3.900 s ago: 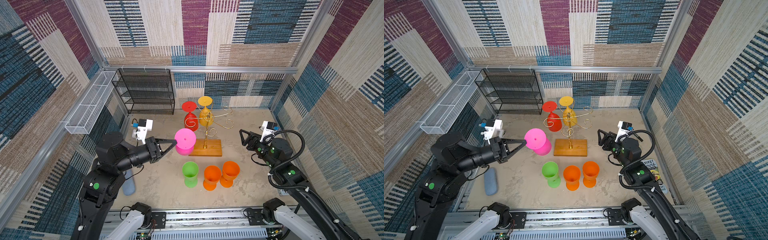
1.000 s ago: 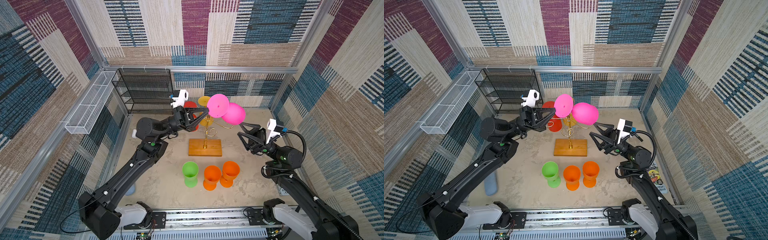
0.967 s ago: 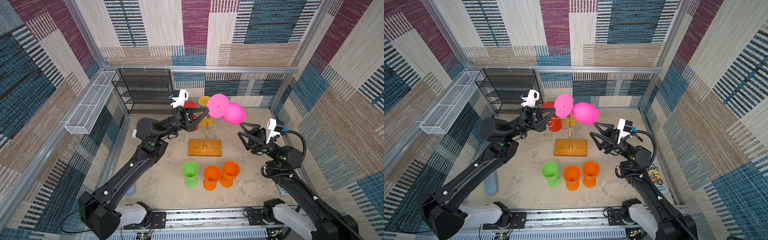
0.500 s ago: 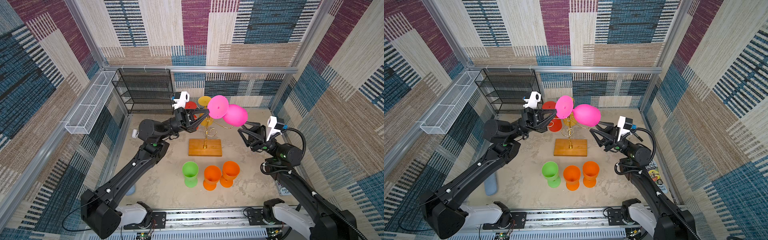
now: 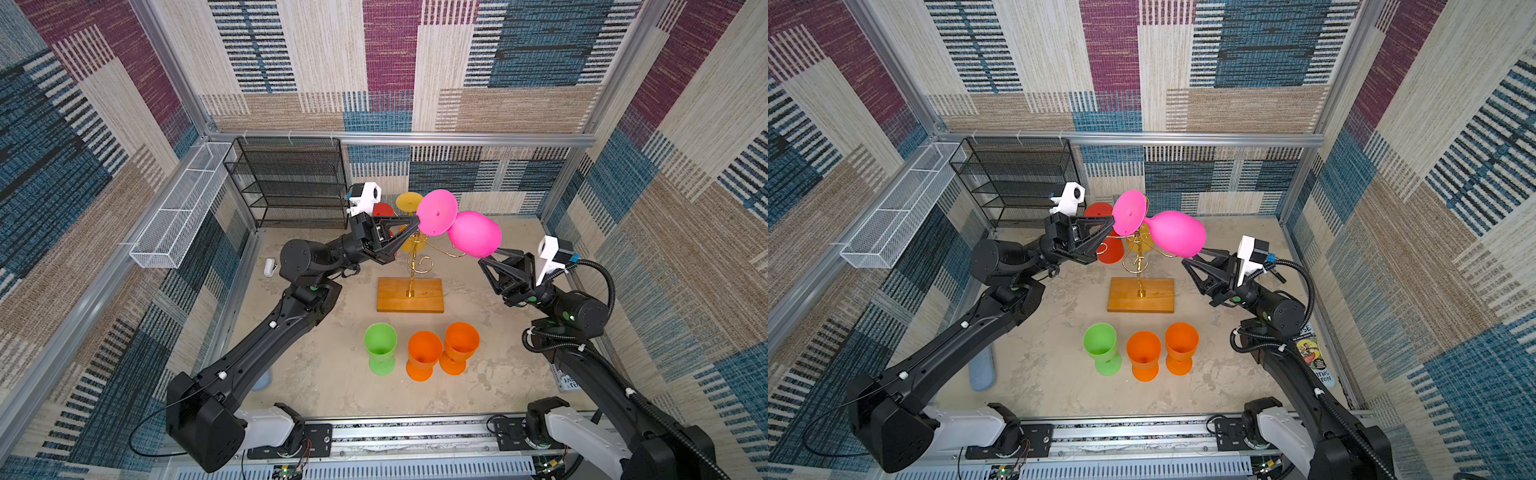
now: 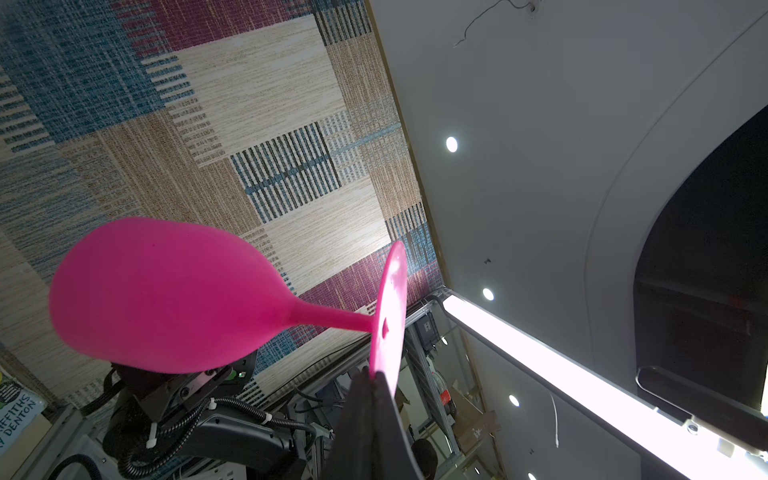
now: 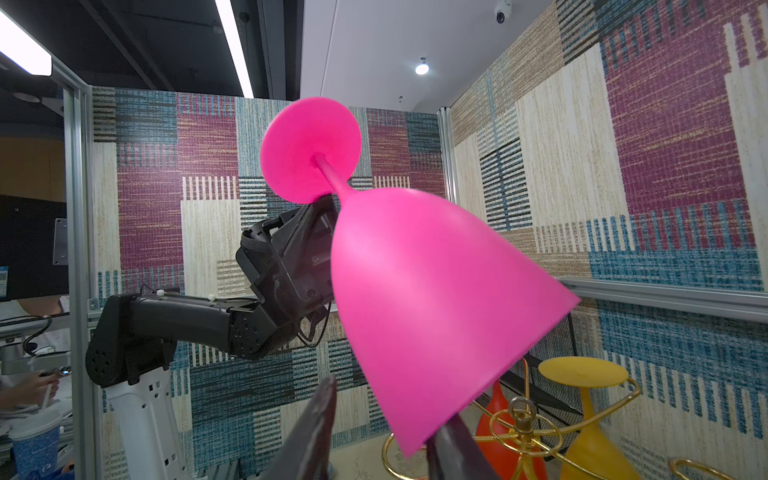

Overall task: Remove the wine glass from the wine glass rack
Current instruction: 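Close the right gripper on the magenta glass bowl while the left gripper opens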

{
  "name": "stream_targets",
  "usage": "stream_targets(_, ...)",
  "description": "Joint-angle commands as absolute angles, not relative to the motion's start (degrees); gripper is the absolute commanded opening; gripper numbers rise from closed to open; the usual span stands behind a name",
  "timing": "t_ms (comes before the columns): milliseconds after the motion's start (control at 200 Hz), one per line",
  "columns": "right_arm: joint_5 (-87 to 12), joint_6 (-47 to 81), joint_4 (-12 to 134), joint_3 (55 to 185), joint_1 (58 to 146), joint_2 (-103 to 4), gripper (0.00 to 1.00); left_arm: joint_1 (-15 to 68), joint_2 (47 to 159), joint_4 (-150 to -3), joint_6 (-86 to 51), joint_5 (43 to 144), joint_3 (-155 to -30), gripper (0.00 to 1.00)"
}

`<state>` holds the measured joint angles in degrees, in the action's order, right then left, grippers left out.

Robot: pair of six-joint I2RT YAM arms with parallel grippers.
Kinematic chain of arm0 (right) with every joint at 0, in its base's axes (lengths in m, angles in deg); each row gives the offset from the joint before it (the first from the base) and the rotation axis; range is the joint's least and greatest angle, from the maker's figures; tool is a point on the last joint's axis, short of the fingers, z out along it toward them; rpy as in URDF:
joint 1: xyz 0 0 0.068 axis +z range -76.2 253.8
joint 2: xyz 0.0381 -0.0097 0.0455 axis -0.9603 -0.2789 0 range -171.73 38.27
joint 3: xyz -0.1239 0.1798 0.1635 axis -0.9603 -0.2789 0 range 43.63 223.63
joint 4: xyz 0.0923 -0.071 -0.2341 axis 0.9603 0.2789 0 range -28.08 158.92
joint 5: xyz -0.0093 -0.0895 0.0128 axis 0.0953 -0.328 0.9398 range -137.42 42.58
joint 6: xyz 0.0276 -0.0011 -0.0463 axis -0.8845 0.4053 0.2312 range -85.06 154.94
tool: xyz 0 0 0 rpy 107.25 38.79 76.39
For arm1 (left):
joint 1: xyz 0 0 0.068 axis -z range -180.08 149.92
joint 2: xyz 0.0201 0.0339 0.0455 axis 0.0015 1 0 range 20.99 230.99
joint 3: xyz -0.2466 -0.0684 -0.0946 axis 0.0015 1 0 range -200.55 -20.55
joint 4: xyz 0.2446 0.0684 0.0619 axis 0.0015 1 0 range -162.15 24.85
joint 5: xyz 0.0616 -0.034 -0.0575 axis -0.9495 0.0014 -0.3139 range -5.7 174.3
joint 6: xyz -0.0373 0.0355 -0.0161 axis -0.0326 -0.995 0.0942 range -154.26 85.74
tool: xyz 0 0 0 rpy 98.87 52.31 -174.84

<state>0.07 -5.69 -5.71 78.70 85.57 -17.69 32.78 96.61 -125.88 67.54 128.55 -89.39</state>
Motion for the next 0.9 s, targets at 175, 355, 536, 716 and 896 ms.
stream_targets(175, -0.1, -5.5, -8.3, 78.2, 85.6, -16.7, 0.25, 32.7, 97.5, -129.4, 68.4, 127.6, -89.4, 0.0)
stream_targets(355, -0.8, -5.4, -8.1, 78.3, 85.7, -16.1, 0.15, 32.7, 98.4, -130.9, 69.4, 127.5, -89.3, 0.0)
stream_targets(536, -1.8, -4.5, -6.4, 77.8, 85.6, -14.8, 0.07, 32.7, 100.2, -134.6, 71.8, 126.3, -89.5, 0.07)
stream_targets(716, -4.1, -2.5, -2.3, 77.5, 85.6, -12.2, 0.01, 32.7, 102.4, -137.7, 73.5, 125.1, -90.3, 0.17)
stream_targets(896, -9.5, 0.3, 6.6, 79.4, 85.7, -8.9, 0.0, 32.6, 104.3, -140.7, 74.7, 123.7, -90.4, 0.26)
